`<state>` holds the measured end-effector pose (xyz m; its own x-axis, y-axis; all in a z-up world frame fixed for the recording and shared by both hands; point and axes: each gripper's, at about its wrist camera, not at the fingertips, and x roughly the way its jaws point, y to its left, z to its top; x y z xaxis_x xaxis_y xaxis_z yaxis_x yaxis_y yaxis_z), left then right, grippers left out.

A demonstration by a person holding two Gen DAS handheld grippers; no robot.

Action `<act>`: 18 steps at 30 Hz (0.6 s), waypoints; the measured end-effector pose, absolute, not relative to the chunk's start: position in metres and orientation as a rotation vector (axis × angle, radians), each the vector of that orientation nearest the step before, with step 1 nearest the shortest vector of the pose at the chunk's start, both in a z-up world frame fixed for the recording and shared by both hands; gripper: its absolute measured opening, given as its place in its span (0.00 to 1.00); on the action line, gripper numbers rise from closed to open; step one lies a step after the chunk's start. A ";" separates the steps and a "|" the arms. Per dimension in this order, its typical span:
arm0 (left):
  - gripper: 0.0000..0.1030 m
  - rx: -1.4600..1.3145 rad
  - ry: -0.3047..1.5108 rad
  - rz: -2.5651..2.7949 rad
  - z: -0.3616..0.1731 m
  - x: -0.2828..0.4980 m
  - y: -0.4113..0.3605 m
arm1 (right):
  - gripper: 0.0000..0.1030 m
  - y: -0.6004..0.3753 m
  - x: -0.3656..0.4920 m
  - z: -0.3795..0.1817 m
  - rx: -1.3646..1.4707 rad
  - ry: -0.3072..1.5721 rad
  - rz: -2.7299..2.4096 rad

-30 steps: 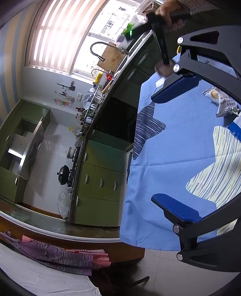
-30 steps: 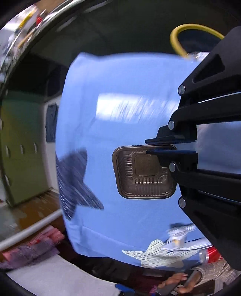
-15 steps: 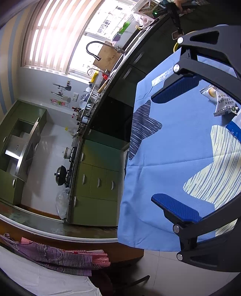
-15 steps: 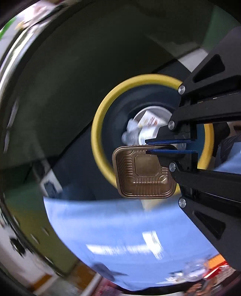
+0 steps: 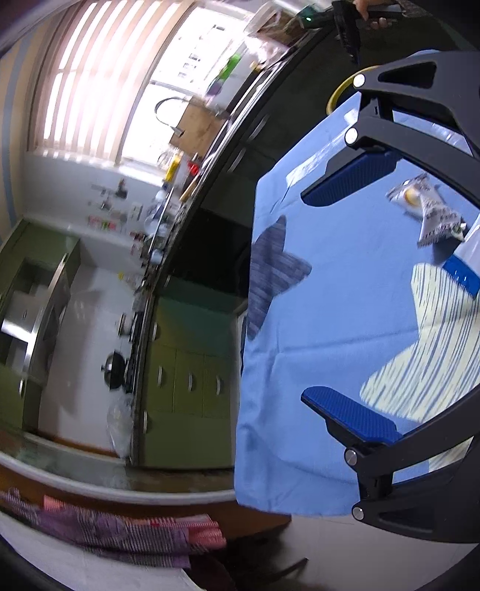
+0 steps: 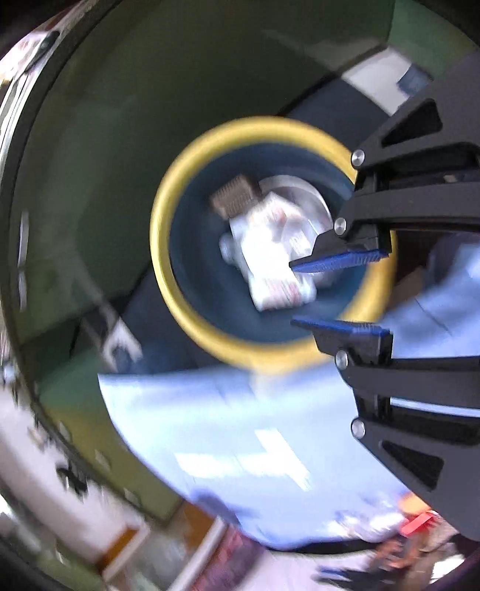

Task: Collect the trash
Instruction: 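Carry the brown tray over the bin and release it, then grasp the clear plastic cup with the left tool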

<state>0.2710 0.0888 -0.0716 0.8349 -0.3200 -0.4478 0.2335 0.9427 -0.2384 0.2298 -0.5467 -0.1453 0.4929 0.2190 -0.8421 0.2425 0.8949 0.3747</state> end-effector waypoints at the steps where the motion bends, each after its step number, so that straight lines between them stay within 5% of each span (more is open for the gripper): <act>1: 0.90 -0.172 0.517 -0.331 -0.071 0.271 0.084 | 0.34 -0.533 0.226 -0.142 0.482 1.054 0.015; 9: 0.90 0.013 0.591 -0.596 -0.051 0.254 0.027 | 0.41 -0.489 0.171 -0.121 0.501 0.945 0.149; 18: 0.91 0.627 0.786 -0.941 -0.065 0.205 -0.092 | 0.49 -0.493 0.153 -0.122 0.499 0.926 0.186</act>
<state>0.2045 -0.0918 -0.0648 0.3598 -0.4610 -0.8112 0.8805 0.4554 0.1317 0.1529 -0.4934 -0.1220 0.5947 0.3627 -0.7175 0.0569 0.8712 0.4876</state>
